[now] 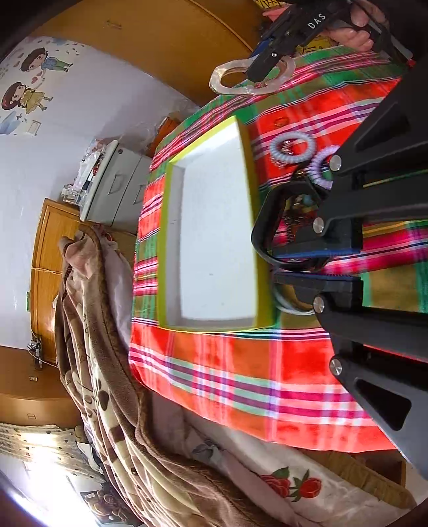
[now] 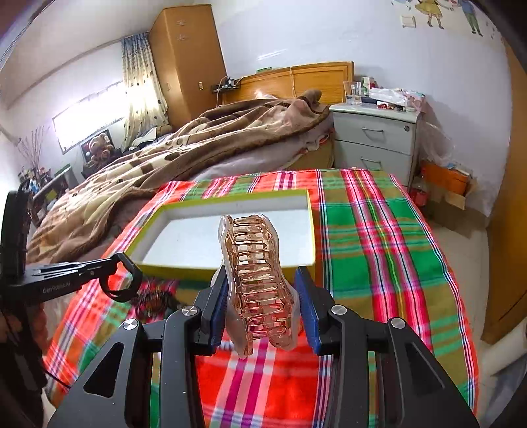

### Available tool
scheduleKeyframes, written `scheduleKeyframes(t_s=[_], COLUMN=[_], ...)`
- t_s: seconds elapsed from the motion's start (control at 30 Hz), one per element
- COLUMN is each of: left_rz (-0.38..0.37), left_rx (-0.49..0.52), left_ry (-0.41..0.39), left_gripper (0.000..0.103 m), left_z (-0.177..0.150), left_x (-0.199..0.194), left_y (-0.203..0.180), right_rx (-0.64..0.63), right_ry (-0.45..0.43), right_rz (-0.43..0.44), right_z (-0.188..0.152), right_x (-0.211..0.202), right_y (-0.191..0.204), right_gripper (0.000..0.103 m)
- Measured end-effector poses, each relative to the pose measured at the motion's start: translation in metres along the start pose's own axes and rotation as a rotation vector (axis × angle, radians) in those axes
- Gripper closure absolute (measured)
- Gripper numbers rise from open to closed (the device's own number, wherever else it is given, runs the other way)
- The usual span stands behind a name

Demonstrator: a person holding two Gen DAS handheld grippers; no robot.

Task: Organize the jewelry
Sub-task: 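Carry the clip and watch band over the box lid and lower them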

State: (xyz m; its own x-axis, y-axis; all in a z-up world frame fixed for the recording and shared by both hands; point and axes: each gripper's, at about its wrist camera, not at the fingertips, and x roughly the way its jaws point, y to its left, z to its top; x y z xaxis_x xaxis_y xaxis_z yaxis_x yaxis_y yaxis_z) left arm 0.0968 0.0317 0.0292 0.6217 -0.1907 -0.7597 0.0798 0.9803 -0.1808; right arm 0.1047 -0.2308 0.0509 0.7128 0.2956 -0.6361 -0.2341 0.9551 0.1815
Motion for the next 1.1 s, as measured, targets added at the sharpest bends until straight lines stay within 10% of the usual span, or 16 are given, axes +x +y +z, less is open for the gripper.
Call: scheduleKeyframes(t_s=[0.63,1.1], left_rz=[0.004,0.02], left_rx=[-0.051,-0.083], left_ry=[0.027,0.098], left_gripper=[0.095,0.095], left_z=[0.081,0.099], left_x=[0.073,0.13], left_y=[0.024,0.033], right_rx=[0.113,-0.075], right_ry=[0.143,0.148], right_rz=[0.005,-0.2], right_z=[0.066,0.07], right_x=[0.111,0.151], right_y=[-0.03,-0.01], right_gripper=[0.063,0.063])
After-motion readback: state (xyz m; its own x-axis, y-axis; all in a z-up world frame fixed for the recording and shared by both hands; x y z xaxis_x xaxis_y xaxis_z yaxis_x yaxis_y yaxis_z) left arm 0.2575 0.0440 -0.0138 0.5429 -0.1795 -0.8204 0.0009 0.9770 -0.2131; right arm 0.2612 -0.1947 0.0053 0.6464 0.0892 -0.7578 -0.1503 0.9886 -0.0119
